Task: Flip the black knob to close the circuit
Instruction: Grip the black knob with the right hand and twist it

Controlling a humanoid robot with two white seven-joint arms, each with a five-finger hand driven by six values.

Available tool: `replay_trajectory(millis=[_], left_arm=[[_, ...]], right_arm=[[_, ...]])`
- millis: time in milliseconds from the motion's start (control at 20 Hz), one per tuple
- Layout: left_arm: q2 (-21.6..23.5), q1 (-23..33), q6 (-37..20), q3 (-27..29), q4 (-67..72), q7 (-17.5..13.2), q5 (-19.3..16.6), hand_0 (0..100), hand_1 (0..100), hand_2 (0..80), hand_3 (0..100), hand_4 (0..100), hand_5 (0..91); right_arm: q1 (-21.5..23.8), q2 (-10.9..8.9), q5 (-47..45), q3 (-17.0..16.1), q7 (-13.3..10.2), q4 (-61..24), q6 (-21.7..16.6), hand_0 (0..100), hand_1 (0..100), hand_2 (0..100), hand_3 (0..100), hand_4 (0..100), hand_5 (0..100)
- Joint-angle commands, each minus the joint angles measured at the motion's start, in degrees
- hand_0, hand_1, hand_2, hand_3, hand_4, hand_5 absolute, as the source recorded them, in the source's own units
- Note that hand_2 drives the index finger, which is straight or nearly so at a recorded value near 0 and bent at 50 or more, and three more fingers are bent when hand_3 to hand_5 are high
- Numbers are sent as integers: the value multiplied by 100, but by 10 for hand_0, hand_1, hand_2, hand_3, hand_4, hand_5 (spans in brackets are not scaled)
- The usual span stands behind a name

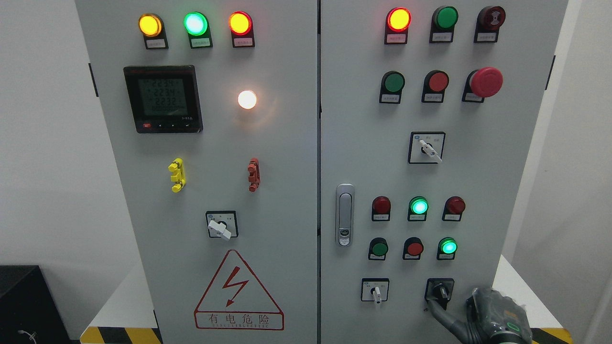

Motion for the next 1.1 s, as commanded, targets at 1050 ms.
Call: replay_trajectory(millis=[1050], left_arm=[[0,114,5,0,1,2,0,120,556,0,0,0,0]], right_arm=[[-118,-114,-185,-172,-68,5,5,0,110,892,1000,909,910]])
